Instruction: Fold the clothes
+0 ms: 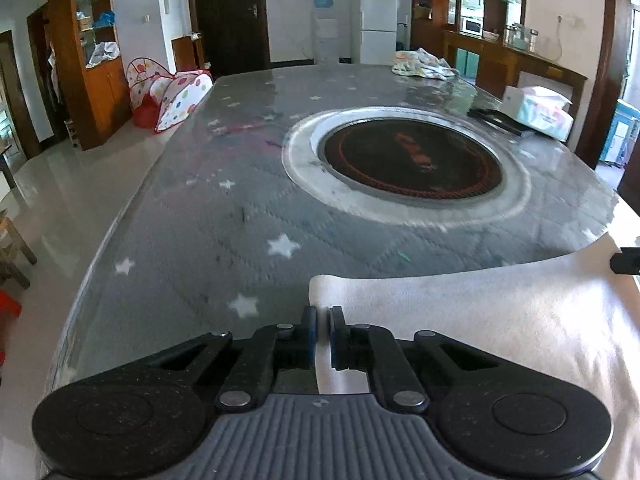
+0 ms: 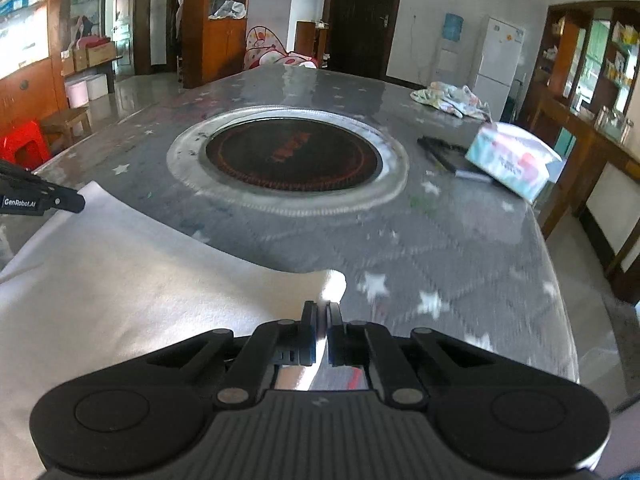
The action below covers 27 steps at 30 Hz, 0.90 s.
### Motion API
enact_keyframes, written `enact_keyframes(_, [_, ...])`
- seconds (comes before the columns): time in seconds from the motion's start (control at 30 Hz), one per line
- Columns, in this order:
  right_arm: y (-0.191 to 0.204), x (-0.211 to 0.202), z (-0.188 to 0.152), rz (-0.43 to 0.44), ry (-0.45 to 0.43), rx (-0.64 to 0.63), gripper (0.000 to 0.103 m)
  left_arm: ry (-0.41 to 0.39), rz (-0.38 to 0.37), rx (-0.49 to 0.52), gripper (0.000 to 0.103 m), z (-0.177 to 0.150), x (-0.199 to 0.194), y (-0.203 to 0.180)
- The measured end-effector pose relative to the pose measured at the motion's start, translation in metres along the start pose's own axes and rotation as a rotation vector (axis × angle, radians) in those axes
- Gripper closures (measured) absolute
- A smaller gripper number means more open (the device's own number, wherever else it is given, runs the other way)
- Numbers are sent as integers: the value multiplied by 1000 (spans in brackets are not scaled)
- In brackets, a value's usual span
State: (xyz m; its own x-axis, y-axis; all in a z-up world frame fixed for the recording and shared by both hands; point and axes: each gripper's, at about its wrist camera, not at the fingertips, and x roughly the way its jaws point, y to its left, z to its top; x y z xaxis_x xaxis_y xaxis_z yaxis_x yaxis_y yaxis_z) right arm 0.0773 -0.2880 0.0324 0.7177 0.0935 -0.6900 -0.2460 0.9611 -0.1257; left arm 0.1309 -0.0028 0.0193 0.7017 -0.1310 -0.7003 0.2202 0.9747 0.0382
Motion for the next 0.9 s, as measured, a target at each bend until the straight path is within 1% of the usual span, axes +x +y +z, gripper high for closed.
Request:
enact_keyframes(0.13, [2,21,11,-16,23,-33,99,-12,22,12,95,9,13,2])
enact_keyframes(0.2, [3,27,14,-24,31,-49,98,-13,27,15,90,10,15,2])
enact_keyframes(0.27, [3,25,16,-25,28,-59,93,-13,33,16,87,11,14,3])
enact_keyframes(0.33, [3,19,16,-16,28,-64,91,-13,39,17,84,9,10,3])
enact_keyframes(0.4, [5,9,14,1,24,-76,82,-12,37,15,84,4,2,3])
enact_keyframes(0.43, [8,4,13,14,23,-86,77,-10,31,22,84,1,-3,0])
enact_keyframes(0.47, [10,-2,11,29,24,-98,74,-8,25,29,84,-2,-8,-2])
enact_keyframes(0.5, [14,-7,9,45,26,-112,73,-6,18,37,83,-6,-14,-5])
enact_keyframes(0.57, [23,-19,3,82,32,-149,65,-7,-10,73,82,-16,-29,-14])
enact_keyframes(0.67, [43,-38,-10,135,32,-206,57,-12,-60,121,76,-35,-53,-30])
enact_keyframes(0.7, [50,-44,-14,152,33,-224,57,-16,-76,135,73,-42,-61,-36])
enact_keyframes(0.77, [64,-54,-23,182,35,-259,53,-22,-108,158,73,-56,-77,-45])
enact_keyframes(0.87, [83,-69,-36,223,35,-311,51,-24,-152,182,71,-76,-97,-58])
enact_keyframes(0.9, [89,-74,-40,235,33,-325,51,-26,-164,187,69,-82,-103,-62])
